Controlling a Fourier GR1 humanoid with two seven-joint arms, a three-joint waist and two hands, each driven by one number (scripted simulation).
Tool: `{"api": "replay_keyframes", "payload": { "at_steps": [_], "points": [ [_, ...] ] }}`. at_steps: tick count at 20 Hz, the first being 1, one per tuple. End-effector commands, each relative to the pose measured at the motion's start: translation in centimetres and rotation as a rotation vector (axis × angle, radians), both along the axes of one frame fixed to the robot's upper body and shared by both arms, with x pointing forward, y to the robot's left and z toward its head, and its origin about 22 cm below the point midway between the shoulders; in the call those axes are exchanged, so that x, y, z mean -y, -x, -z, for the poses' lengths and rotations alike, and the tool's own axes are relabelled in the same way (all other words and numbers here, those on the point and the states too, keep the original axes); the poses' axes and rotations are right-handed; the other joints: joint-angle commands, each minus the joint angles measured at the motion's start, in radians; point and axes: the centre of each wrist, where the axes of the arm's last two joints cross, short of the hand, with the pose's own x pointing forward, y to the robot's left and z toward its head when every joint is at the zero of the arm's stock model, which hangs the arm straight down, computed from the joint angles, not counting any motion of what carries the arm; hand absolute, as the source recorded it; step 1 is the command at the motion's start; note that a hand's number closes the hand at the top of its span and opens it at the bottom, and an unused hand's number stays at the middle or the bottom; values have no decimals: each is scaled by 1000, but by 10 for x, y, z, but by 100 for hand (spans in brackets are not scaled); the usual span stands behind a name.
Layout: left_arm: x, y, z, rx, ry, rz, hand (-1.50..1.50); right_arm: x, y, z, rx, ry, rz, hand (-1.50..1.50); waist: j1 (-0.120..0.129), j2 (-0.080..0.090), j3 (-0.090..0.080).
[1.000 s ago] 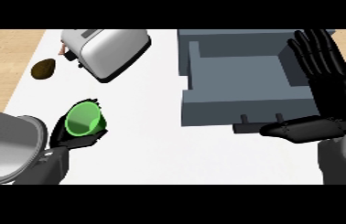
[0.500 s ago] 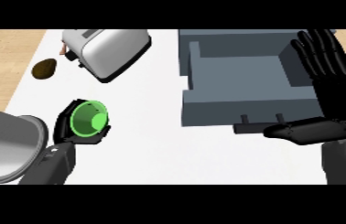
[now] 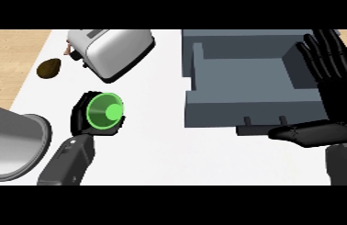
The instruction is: Pick up the cup, place it into the drawer and close the drawer
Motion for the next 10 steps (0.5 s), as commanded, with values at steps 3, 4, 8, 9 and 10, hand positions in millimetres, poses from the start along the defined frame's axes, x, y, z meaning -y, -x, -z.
{"api": "replay_keyframes", "payload": {
  "at_steps": [3,4,8,9,10],
  "points": [
    [39,-50,-49,170,-6,163,150,5,-18,6,-9,11,16,-150,21,-3,2],
    [44,-58,-61,179,6,174,150,0,-3,-1,-9,26,20,-150,23,-11,3],
    [83,-76,-99,211,-28,258,150,-5,2,1,-2,20,30,-150,29,-15,3],
    [110,-88,-120,210,-29,275,150,6,-3,8,-29,13,30,-150,26,-15,4],
    [102,-97,-141,210,-59,291,150,16,6,16,-8,22,18,-150,27,-16,4]
  ]
}}
